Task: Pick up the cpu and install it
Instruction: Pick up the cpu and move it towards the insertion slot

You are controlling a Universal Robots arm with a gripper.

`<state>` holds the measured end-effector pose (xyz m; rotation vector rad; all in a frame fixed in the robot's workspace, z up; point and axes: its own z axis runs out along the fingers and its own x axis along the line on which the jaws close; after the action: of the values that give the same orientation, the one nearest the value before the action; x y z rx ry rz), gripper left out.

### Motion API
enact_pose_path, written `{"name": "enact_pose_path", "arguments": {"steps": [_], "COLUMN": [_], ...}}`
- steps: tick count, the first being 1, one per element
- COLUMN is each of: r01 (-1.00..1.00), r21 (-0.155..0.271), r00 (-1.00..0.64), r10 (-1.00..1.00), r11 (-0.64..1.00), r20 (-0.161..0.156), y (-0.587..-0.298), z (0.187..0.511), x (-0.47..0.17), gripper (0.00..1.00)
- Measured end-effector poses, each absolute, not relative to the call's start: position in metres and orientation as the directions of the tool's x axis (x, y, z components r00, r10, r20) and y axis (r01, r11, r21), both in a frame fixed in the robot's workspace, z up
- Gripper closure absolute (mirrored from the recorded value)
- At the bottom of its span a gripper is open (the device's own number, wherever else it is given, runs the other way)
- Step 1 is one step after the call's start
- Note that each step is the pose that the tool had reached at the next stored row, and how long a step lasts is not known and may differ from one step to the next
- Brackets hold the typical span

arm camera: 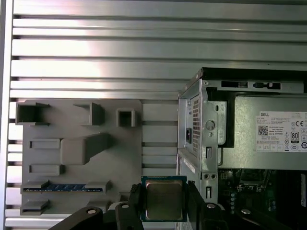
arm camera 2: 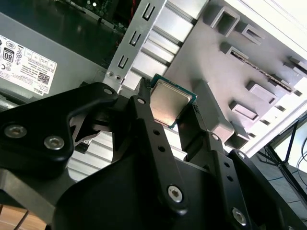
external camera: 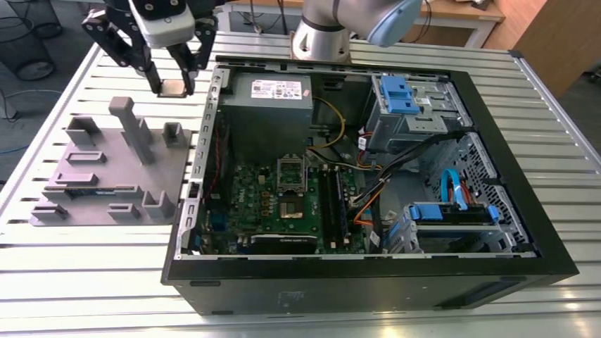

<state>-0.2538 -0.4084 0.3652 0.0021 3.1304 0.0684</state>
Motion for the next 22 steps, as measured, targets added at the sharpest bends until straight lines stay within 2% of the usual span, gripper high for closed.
{"name": "enact_pose_path", "arguments": {"steps": [22], "r01": [0.001], "r21": [0.044], "r00": [-1.0], "r10": [0.002], "r11": [0.999], "r20": [-0.004], "y": [-0.408], "z": [0.363], "x": [-0.187], "gripper": [0.53]}}
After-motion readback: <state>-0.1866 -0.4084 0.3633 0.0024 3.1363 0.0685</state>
